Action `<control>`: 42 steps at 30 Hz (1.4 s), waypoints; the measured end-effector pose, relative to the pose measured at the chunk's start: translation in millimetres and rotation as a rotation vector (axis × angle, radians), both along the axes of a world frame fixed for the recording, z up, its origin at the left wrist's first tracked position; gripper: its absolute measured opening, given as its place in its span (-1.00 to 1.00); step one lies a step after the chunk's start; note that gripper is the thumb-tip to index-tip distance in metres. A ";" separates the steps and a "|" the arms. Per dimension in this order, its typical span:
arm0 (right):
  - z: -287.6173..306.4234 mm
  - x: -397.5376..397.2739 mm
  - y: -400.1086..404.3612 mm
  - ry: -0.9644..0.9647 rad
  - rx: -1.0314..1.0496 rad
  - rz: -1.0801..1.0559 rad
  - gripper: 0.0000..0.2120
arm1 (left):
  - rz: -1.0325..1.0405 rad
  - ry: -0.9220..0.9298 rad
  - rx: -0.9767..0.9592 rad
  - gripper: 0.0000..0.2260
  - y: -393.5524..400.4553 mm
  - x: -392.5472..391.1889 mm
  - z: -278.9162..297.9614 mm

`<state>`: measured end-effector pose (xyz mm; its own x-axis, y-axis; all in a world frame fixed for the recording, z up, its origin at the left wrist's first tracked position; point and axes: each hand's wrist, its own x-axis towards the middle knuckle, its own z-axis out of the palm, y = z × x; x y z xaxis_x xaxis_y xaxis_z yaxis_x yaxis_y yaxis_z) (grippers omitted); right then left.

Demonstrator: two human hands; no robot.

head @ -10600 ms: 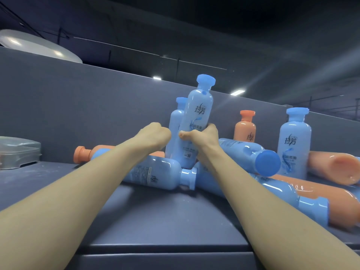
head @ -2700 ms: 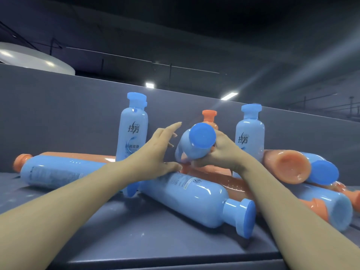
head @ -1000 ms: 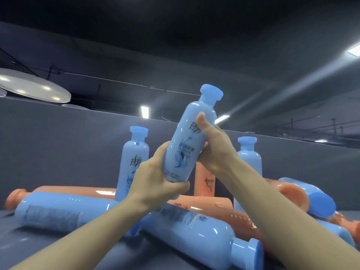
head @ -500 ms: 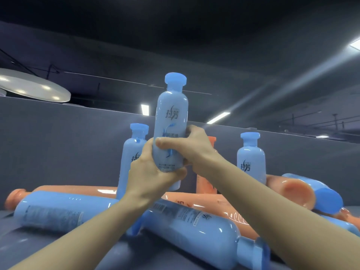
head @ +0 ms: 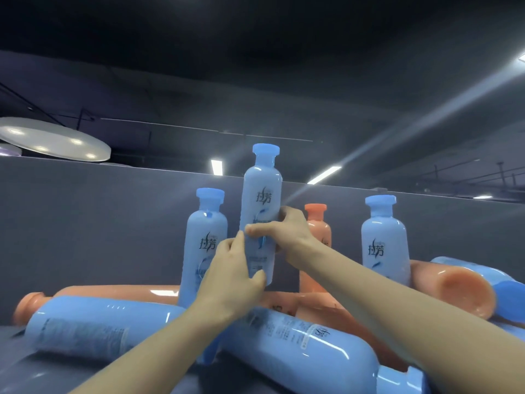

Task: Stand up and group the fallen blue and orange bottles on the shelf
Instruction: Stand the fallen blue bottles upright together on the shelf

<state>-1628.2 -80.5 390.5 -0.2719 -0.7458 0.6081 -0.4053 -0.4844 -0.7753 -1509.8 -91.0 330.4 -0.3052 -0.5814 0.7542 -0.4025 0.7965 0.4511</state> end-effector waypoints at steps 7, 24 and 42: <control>-4.9 -4.9 -20.7 -0.040 0.000 0.043 -0.73 | 0.019 -0.079 0.054 -0.36 -2.6 -2.6 -3.1; -17.3 -2.1 -42.1 0.012 0.158 0.060 -0.59 | 0.094 -0.272 0.144 -0.45 -0.7 -4.6 -8.7; -31.1 4.8 -54.2 0.114 0.296 -0.045 -0.93 | 0.150 -0.368 0.122 -0.45 -1.2 -5.7 -7.7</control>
<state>-1623.4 -134.7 359.4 -0.2512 -0.8839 0.3945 -0.5132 -0.2239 -0.8285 -1515.5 -92.2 322.7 -0.4470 -0.7179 0.5337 -0.6618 0.6668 0.3426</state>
